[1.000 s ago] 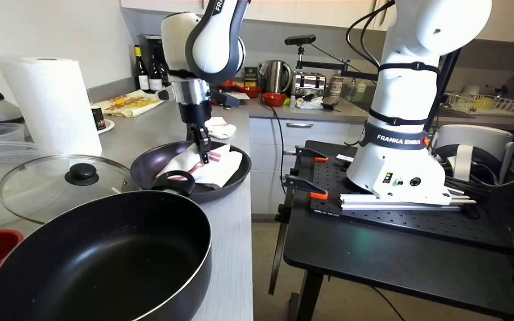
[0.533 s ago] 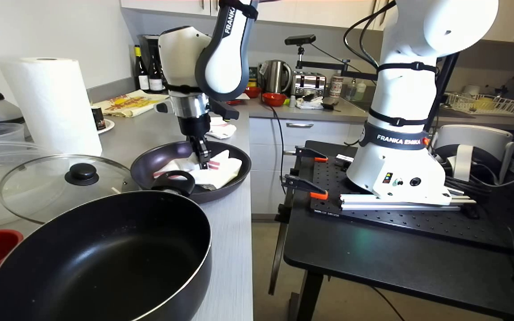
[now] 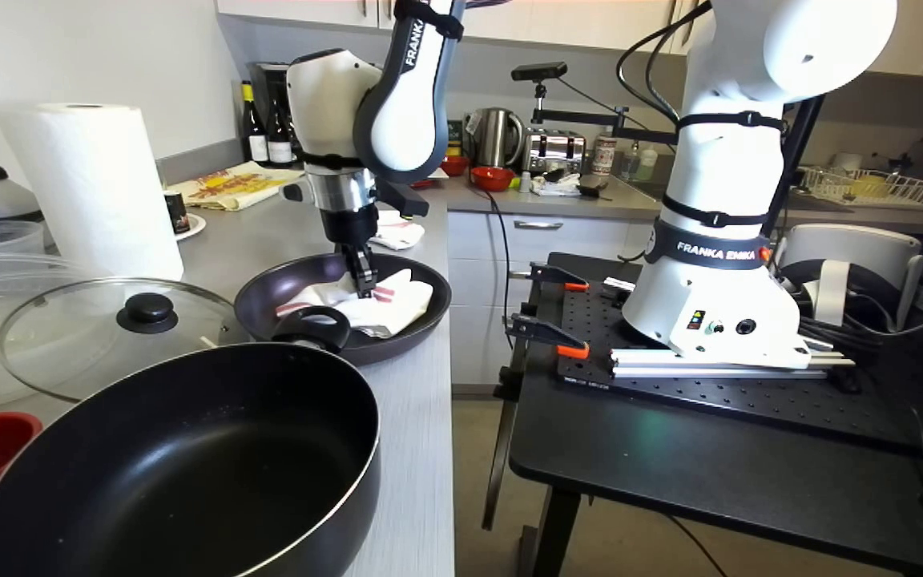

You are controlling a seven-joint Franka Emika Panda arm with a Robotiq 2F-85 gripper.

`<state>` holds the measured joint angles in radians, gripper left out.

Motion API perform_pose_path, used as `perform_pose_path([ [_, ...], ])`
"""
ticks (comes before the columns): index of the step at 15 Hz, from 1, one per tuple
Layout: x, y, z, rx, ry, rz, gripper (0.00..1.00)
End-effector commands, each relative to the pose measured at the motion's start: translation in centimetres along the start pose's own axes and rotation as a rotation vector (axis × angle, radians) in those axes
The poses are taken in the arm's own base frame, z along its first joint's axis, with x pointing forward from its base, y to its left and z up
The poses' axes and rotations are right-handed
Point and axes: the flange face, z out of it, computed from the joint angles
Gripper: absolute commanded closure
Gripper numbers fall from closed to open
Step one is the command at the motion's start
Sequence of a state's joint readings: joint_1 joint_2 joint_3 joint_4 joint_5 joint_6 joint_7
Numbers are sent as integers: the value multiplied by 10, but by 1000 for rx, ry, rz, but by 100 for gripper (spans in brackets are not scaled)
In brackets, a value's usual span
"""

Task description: Pick the cloth and wipe the pan

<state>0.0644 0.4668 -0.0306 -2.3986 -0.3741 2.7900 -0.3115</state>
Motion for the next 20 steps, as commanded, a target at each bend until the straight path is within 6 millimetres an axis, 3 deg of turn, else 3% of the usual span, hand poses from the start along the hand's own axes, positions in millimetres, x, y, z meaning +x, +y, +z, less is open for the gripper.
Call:
perform_pose_path([
  [1, -9, 20, 12, 2, 30, 56, 97],
  [7, -39, 57, 12, 3, 74, 172, 97],
  [11, -40, 63, 14, -3, 84, 191, 97],
  [15, -13, 42, 17, -4, 79, 120, 97],
  [20, 34, -9, 14, -16, 83, -26, 97],
])
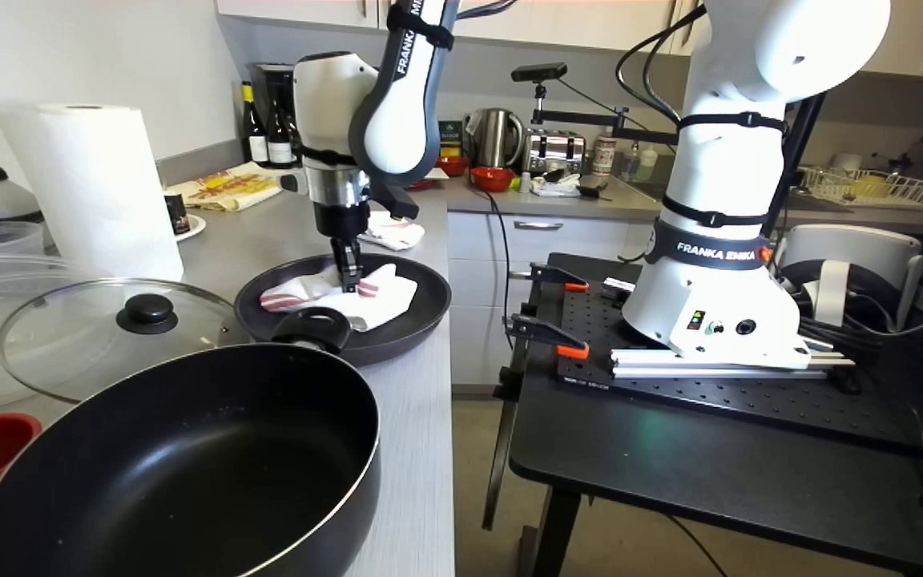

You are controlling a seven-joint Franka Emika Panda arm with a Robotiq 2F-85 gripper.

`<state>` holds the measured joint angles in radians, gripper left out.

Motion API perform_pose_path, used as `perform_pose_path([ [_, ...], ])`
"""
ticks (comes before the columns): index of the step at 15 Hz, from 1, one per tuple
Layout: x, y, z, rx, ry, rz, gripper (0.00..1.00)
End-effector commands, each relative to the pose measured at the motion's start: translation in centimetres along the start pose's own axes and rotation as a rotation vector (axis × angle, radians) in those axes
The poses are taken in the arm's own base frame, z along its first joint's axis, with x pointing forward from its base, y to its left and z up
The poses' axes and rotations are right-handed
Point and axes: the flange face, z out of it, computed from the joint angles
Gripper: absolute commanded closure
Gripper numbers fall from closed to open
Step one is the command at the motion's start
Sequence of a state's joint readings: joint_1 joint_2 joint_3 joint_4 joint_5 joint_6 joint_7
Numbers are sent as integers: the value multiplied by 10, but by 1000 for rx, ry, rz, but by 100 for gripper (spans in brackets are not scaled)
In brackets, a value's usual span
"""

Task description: Pick the cloth and wipe the pan

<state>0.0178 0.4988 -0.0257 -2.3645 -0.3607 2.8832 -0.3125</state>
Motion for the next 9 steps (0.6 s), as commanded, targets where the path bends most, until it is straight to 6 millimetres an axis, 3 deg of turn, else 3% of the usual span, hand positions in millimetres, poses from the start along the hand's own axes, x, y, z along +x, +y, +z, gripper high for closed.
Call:
perform_pose_path([
  [1, 34, -46, 15, 10, -3, -109, 97],
  [4, 50, -82, 19, 10, -5, -205, 97],
  [9, 55, -108, 19, 6, -5, -295, 97],
])
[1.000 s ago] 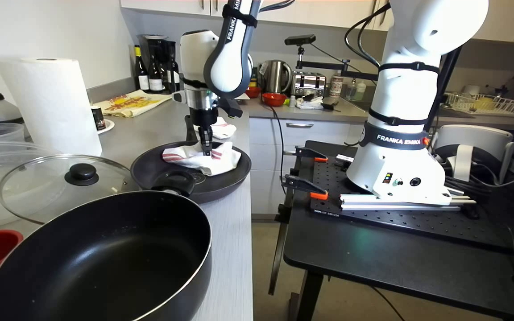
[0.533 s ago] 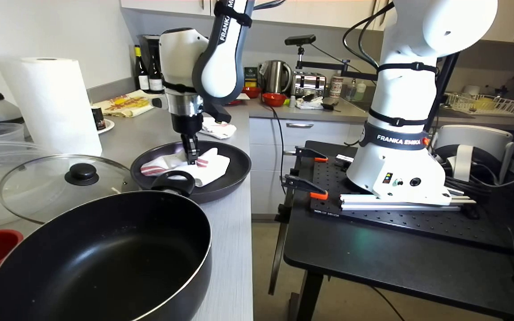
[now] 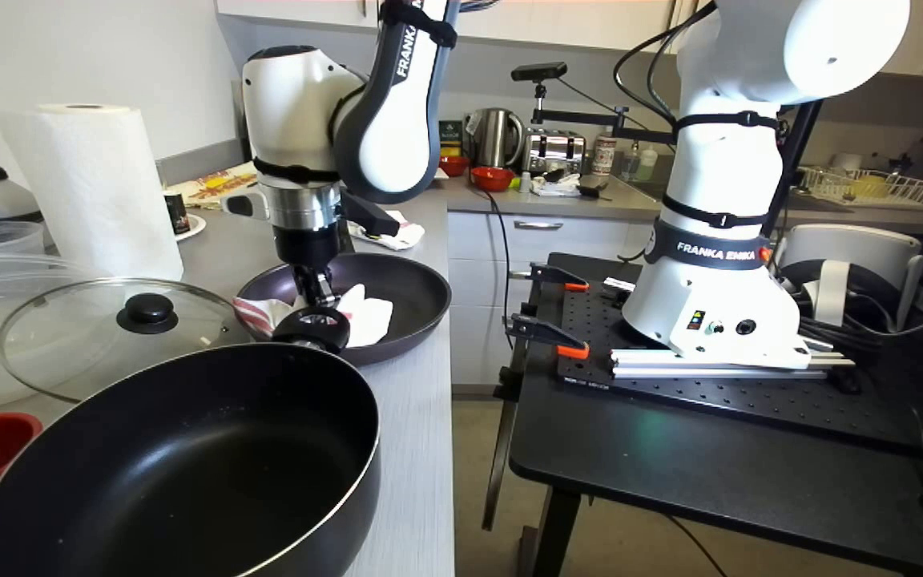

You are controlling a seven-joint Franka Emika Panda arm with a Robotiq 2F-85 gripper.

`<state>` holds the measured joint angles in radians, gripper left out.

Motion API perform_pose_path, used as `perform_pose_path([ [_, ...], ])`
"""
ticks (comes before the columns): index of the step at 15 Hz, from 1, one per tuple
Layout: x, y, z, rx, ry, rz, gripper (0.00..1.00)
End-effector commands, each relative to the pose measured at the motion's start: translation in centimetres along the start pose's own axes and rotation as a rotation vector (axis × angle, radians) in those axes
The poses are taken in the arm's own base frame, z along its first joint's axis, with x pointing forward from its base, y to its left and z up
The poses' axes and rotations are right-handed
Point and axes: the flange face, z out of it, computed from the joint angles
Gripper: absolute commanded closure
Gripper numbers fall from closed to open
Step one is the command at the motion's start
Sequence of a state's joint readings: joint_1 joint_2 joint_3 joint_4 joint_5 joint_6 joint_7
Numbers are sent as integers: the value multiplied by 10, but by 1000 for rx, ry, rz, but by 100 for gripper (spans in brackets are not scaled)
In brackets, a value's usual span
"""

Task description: Pick the cloth and wipe the pan

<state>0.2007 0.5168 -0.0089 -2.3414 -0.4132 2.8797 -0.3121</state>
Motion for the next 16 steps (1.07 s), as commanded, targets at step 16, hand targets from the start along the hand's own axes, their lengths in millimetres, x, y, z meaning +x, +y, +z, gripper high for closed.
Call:
perform_pose_path([
  [16, -102, 79, 21, 16, 39, 313, 97],
])
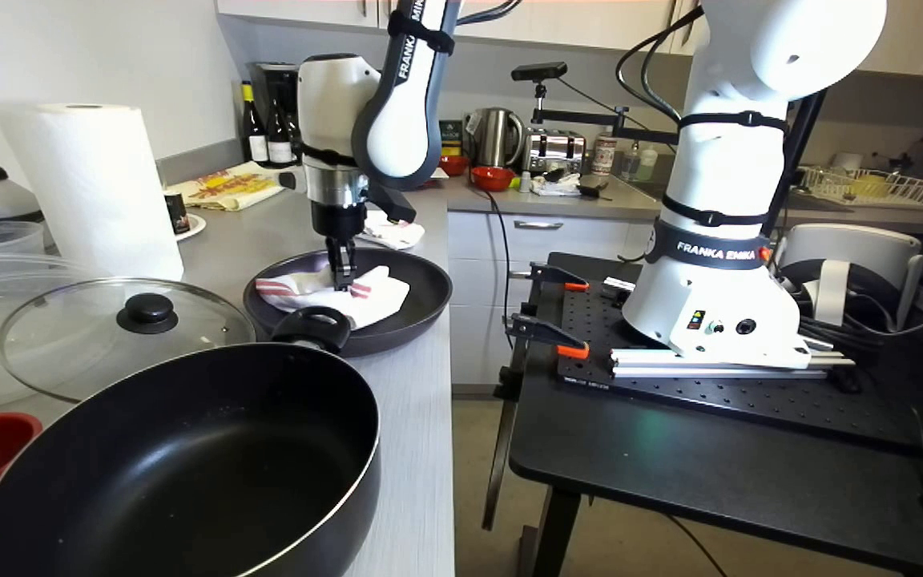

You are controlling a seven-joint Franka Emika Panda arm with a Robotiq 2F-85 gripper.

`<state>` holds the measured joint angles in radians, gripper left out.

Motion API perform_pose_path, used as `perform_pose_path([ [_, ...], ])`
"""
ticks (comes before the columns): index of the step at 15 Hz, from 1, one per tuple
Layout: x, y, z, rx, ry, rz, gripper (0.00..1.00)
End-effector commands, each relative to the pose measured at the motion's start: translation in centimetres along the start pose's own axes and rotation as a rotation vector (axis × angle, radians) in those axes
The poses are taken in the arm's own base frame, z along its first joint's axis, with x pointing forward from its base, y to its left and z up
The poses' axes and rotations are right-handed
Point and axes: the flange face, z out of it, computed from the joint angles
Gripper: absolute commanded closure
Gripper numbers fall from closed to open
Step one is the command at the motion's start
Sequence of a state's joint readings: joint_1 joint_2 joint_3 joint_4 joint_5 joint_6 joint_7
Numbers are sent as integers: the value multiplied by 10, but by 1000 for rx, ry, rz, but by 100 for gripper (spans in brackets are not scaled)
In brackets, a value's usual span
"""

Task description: Pick the cloth and wipe the pan

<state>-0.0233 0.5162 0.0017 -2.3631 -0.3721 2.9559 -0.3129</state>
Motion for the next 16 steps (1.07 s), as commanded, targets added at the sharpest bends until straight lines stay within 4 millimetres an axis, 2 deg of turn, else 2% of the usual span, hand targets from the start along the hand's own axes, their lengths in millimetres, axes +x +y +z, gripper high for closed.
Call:
perform_pose_path([
  [1, -32, 19, 9, 7, 3, 82, 97],
  [5, -56, 40, 1, -16, 5, 160, 97],
  [9, -77, 51, -5, -29, -9, 214, 97],
  [12, -76, 46, -1, -27, -19, 194, 97],
  [16, -57, 25, 7, -13, -32, 120, 97],
])
